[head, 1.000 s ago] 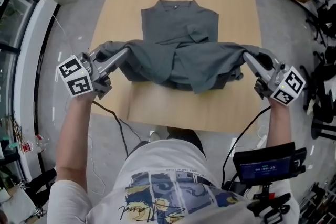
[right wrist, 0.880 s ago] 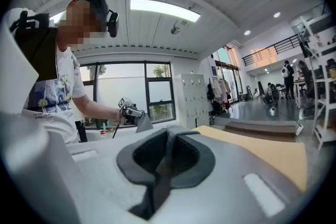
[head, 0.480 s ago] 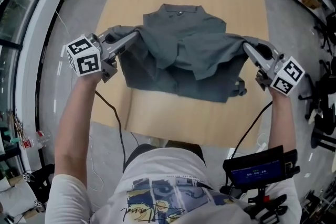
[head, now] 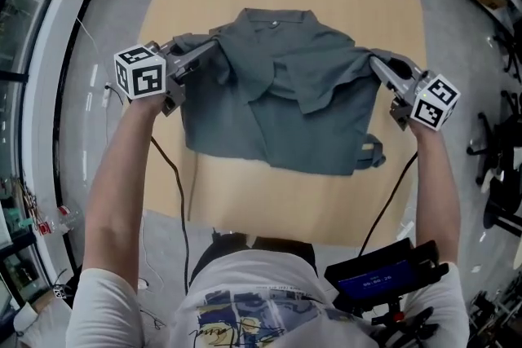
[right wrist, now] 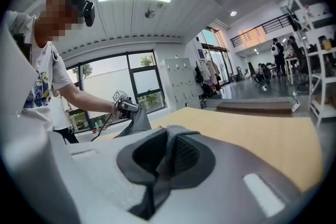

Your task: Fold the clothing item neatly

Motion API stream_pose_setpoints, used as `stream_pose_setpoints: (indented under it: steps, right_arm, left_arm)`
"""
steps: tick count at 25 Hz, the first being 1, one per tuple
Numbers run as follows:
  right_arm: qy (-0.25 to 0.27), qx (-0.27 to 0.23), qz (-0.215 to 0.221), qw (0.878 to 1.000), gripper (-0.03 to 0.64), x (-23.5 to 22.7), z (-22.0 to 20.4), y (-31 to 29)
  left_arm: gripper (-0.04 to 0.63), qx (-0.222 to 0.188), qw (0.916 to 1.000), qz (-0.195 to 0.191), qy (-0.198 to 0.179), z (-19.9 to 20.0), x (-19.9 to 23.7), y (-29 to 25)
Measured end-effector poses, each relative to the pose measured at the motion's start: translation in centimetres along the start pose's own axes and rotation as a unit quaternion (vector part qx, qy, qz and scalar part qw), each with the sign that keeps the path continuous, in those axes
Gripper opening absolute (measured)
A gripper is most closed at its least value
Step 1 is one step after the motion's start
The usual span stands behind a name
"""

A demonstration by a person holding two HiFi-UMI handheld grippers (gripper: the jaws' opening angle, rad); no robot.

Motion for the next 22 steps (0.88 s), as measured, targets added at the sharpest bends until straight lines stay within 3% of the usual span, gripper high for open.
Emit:
stream_pose_setpoints:
  steps: [11, 19, 22]
  right_arm:
    - [-0.072, -0.016, -0.033, 0.997, 0.015, -6.8, -6.1, -0.3]
    - [-0.108, 0.0, -0.033, 0.994, 0.015, -9.3, -9.9, -0.9]
    - [-0.118, 0.011, -0.025, 0.993, 0.02, -9.5, -11.0, -1.1]
  left_arm:
    - [0.021, 0.034, 0.9986, 0.016, 0.037, -3.1, 5.3, -5.0]
    - [0.026, 0.066, 0.9955, 0.031, 0.061, -5.6, 8.0, -6.6]
    - [0.057, 0.085, 0.9941, 0.025, 0.062, -6.2, 8.6, -6.9]
Point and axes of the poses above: the fingertips, and each gripper's own axes: y backward along the fingers, x to its left, z out of its top, the point moved 7 cm from there along y, backward along the fingers, and after that the axes turned 15 degrees about z, right-handed, at the moved point
